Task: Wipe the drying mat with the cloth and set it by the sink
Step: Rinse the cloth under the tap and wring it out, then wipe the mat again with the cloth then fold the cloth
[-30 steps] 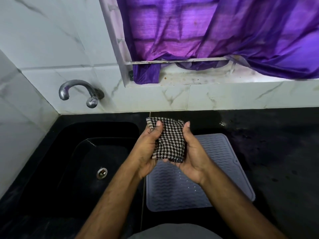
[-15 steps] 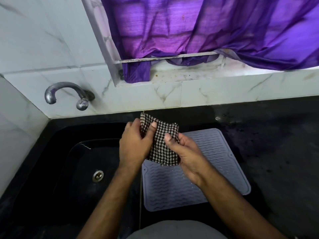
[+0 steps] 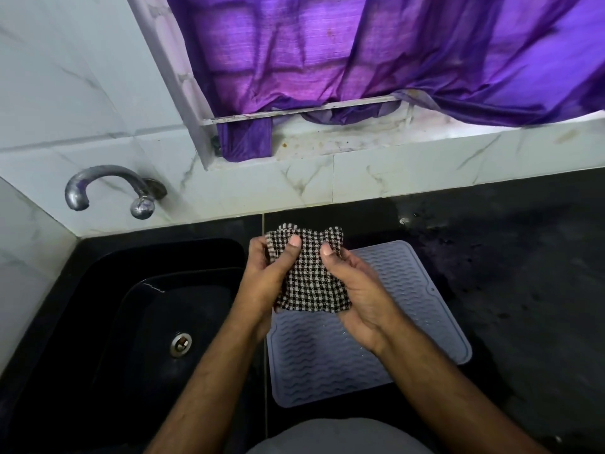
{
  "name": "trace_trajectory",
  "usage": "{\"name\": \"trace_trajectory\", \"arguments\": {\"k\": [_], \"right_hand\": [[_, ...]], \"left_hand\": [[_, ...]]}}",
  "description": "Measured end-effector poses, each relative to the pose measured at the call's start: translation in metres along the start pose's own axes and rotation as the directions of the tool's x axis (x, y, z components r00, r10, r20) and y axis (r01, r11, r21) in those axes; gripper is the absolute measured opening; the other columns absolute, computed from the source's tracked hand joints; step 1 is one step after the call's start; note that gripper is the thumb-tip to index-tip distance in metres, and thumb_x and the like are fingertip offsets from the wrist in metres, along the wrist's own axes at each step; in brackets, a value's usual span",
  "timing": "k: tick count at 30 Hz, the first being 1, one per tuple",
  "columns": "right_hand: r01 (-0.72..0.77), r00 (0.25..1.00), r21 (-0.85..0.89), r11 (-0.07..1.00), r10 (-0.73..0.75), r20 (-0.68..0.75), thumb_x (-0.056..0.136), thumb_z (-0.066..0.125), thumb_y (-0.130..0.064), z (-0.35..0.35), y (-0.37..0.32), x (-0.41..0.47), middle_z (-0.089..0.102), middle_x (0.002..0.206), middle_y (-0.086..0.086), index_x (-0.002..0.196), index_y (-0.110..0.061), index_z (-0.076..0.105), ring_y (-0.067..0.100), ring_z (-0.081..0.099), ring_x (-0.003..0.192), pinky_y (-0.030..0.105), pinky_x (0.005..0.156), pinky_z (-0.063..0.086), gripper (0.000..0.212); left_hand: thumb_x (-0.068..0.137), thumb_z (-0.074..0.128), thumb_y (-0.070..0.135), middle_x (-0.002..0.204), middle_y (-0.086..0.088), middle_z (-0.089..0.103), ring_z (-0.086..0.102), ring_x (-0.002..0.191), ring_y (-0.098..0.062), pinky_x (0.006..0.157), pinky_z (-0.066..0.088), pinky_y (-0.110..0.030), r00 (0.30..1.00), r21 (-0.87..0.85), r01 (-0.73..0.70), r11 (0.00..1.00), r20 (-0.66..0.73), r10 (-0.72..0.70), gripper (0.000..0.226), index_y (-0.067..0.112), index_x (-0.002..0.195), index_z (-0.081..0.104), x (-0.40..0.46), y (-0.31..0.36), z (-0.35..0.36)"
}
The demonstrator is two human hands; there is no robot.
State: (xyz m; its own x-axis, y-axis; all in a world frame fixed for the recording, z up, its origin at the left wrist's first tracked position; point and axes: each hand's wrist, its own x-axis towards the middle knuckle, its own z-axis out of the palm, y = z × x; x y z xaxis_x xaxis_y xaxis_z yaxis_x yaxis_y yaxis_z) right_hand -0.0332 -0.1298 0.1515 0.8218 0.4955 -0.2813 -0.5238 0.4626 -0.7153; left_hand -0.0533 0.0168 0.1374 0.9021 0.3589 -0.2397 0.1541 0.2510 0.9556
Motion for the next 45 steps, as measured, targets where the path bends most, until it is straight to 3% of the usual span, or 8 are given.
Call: {"name": "trace_trajectory", "arguments": {"k": [8, 15, 23, 33, 37, 40, 43, 45], "right_hand": [[-0.199, 0.979, 0.057, 0.978, 0.195, 0.060, 0.089, 0.067, -0.021, -0.007, 0.010, 0.004, 0.069, 0.124, 0.019, 0.126, -0.001, 0.063, 0.030, 0.069, 0.113, 0.041, 0.091, 0.059, 0.042], [-0.204, 0.959, 0.307, 0.930, 0.126, 0.256, 0.082, 0.070, -0.041, -0.007, 0.027, 0.009, 0.057, 0.141, 0.021, 0.141, -0.002, 0.052, 0.032, 0.059, 0.127, 0.042, 0.099, 0.054, 0.072], [0.082, 0.989, -0.047, 0.996, -0.087, -0.119, 0.101, 0.057, -0.028, -0.006, 0.018, 0.024, 0.072, 0.120, 0.012, 0.129, -0.012, 0.060, 0.030, 0.069, 0.112, 0.048, 0.090, 0.058, 0.033], [-0.197, 0.941, 0.312, 0.929, 0.268, -0.205, 0.105, 0.044, -0.033, -0.066, 0.043, 0.018, 0.068, 0.126, 0.021, 0.136, -0.003, 0.055, 0.033, 0.068, 0.112, 0.045, 0.081, 0.061, 0.044], [-0.072, 0.923, 0.254, 0.964, 0.161, -0.350, 0.105, 0.044, -0.030, -0.102, 0.041, 0.011, 0.069, 0.125, 0.018, 0.134, -0.005, 0.058, 0.033, 0.069, 0.110, 0.049, 0.086, 0.060, 0.040], [0.102, 0.819, -0.079, 0.992, -0.129, -0.560, 0.102, 0.053, -0.027, -0.143, 0.028, -0.001, 0.071, 0.123, 0.007, 0.122, -0.017, 0.067, 0.026, 0.067, 0.115, 0.050, 0.100, 0.053, 0.026], [0.118, 0.629, -0.624, 0.772, -0.545, -0.555, 0.099, 0.059, -0.028, -0.186, 0.026, -0.009, 0.072, 0.117, -0.002, 0.121, -0.019, 0.067, 0.017, 0.065, 0.115, 0.047, 0.107, 0.048, 0.025], [0.004, 0.633, -0.816, 0.578, -0.633, -0.446, 0.097, 0.056, -0.040, -0.217, 0.042, -0.009, 0.069, 0.122, 0.003, 0.128, -0.013, 0.064, 0.018, 0.062, 0.120, 0.046, 0.109, 0.045, 0.042]], "left_hand": [[0.082, 0.086, 0.036, 0.089, 0.002, 0.076, 0.074, 0.082, -0.016, 0.073, 0.061, -0.041, 0.893, 0.427, -0.403, 0.810, -0.010, 0.449, 0.029, 0.021, 0.098, 0.065, 0.004, 0.008, -0.003], [0.091, 0.074, 0.032, 0.091, -0.010, 0.071, 0.067, 0.082, -0.023, 0.081, 0.057, -0.049, 0.954, 0.181, -0.294, 0.939, 0.115, 0.276, 0.022, 0.012, 0.097, 0.067, 0.008, 0.038, 0.006], [0.091, 0.076, 0.034, 0.086, -0.008, 0.067, 0.063, 0.082, -0.025, 0.078, 0.055, -0.046, 0.966, 0.029, -0.209, 0.977, -0.149, 0.211, 0.021, 0.024, 0.079, 0.062, 0.018, 0.011, 0.003], [0.096, 0.067, 0.042, 0.094, -0.008, 0.077, 0.075, 0.087, -0.021, 0.075, 0.062, -0.041, 0.991, 0.226, 0.119, 0.967, -0.084, -0.102, 0.027, 0.018, 0.106, 0.060, 0.032, -0.073, 0.007], [0.099, 0.061, 0.044, 0.093, 0.003, 0.071, 0.068, 0.086, -0.005, 0.074, 0.056, -0.033, 0.996, 0.606, -0.093, 0.790, 0.070, 0.063, 0.023, 0.022, 0.105, 0.061, 0.037, -0.105, -0.004], [0.087, 0.064, 0.063, 0.123, 0.003, 0.064, 0.061, 0.112, -0.011, 0.096, 0.052, -0.036, 0.937, 0.788, -0.286, 0.546, 0.350, -0.014, 0.055, 0.024, 0.126, 0.061, 0.045, -0.129, -0.013], [0.072, 0.051, 0.085, 0.166, 0.007, 0.025, 0.023, 0.151, -0.021, 0.123, 0.022, -0.045, 0.833, 0.856, -0.479, 0.195, 0.514, -0.207, 0.098, 0.041, 0.156, 0.031, 0.048, -0.147, -0.012], [0.067, 0.049, 0.092, 0.171, 0.008, -0.005, -0.006, 0.157, -0.024, 0.125, 0.001, -0.051, 0.791, 0.829, -0.554, 0.076, 0.552, -0.262, 0.113, 0.046, 0.160, 0.006, 0.047, -0.161, -0.004]]}}
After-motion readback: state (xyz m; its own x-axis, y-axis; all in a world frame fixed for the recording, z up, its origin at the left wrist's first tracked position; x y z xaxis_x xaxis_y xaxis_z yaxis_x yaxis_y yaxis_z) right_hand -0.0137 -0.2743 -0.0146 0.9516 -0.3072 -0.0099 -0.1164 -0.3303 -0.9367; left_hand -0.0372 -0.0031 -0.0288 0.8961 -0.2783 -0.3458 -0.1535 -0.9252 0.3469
